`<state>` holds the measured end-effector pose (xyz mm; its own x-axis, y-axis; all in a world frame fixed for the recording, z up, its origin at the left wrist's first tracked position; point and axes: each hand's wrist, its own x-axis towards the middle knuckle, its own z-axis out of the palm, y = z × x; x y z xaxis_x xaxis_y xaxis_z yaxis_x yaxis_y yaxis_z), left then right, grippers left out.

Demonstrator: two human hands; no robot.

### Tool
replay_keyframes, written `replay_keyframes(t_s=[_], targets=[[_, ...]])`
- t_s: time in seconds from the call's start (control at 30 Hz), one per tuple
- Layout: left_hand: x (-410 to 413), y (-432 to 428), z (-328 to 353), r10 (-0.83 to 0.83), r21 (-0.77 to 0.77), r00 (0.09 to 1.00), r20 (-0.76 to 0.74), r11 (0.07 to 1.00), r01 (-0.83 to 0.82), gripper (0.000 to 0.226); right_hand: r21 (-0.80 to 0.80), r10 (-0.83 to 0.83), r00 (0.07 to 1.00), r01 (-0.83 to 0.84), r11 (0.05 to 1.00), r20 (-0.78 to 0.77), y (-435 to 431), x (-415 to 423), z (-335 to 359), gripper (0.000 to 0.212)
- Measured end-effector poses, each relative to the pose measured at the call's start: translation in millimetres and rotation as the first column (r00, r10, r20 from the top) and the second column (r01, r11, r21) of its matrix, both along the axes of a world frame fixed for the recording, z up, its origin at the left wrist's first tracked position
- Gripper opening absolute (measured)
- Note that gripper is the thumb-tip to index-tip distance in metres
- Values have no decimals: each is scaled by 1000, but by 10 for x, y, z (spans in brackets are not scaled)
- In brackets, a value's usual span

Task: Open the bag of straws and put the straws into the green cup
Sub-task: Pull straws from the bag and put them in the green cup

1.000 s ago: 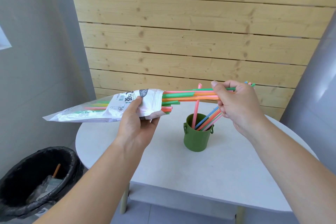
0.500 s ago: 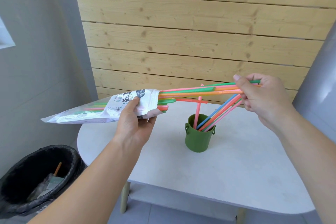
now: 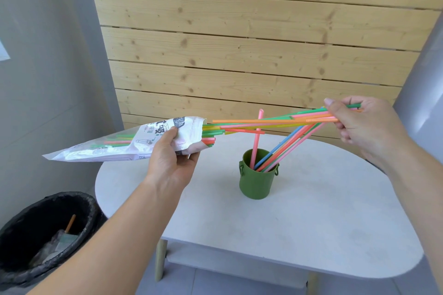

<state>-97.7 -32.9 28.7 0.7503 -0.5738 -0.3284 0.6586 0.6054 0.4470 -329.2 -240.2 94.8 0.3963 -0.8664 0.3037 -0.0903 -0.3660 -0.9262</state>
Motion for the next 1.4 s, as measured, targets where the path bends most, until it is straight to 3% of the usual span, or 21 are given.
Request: replay_keyframes(t_s=[0.2,0.7,1.1,1.23,1.4], targets=[[-44,-19,-1,-26,5,1000,18,1000,26,8,-16,-5,998,4,1000,-58,-122,-165,50,33],[-114,-163,-106,-73,39,997,33,997,72,9,-60,-50,972,37,998,-231,-198,-414,218,26],[-113,-156,-102,-63,37,997,34,997,62,8,-179,-39,956,-14,984,-289,-238,-477,334,34],[-125,-154,-95,-66,59,997,37,996,64,11,-206,-25,943,-46,977,-332,-228,-483,379,28],[-136,-137,-75,-64,30,998,29,998,63,10,-278,-39,886,-103,955,-463,-126,-361,449,24]])
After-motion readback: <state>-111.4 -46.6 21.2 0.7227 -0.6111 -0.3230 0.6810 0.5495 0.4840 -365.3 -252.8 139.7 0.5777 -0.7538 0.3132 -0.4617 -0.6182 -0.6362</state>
